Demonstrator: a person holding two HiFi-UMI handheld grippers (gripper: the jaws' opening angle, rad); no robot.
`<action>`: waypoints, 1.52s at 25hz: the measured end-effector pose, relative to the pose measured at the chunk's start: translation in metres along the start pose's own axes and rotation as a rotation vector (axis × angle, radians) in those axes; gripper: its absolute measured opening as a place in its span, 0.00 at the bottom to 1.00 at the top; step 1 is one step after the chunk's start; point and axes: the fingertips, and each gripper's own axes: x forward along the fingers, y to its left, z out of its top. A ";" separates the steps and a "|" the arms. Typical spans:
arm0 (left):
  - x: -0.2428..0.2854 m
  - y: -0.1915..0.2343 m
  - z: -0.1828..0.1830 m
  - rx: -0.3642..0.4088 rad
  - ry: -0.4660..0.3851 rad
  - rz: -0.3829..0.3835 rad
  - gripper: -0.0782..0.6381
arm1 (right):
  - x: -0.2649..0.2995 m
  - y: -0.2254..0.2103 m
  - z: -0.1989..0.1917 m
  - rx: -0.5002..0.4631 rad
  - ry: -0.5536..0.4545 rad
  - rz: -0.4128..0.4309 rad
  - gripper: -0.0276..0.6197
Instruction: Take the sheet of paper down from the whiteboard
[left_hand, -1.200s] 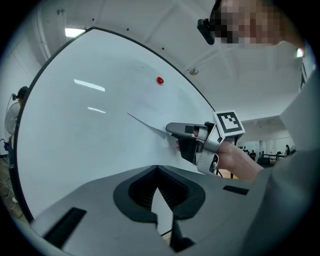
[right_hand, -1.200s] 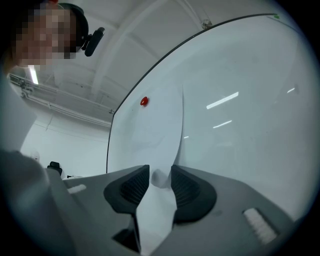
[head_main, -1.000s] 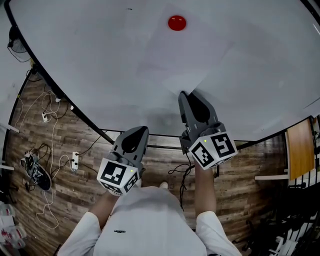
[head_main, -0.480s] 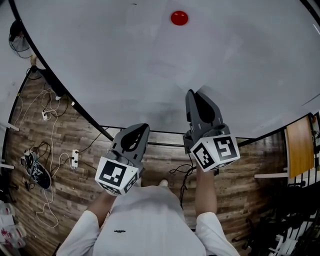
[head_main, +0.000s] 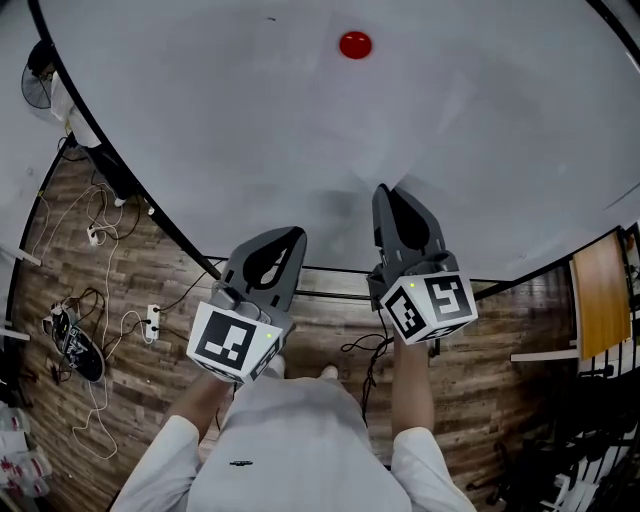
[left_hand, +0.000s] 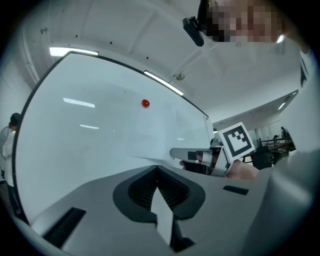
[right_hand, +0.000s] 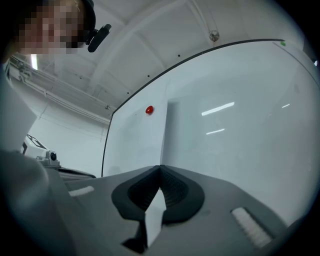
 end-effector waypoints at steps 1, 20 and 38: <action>0.003 -0.003 0.007 0.011 -0.010 -0.027 0.11 | 0.000 0.000 0.000 0.002 -0.002 0.002 0.06; 0.053 0.004 0.118 0.309 -0.124 0.026 0.27 | 0.010 0.002 0.010 -0.008 -0.021 0.024 0.06; 0.103 0.015 0.184 0.496 -0.224 0.171 0.31 | 0.010 -0.005 0.011 -0.004 -0.024 0.027 0.06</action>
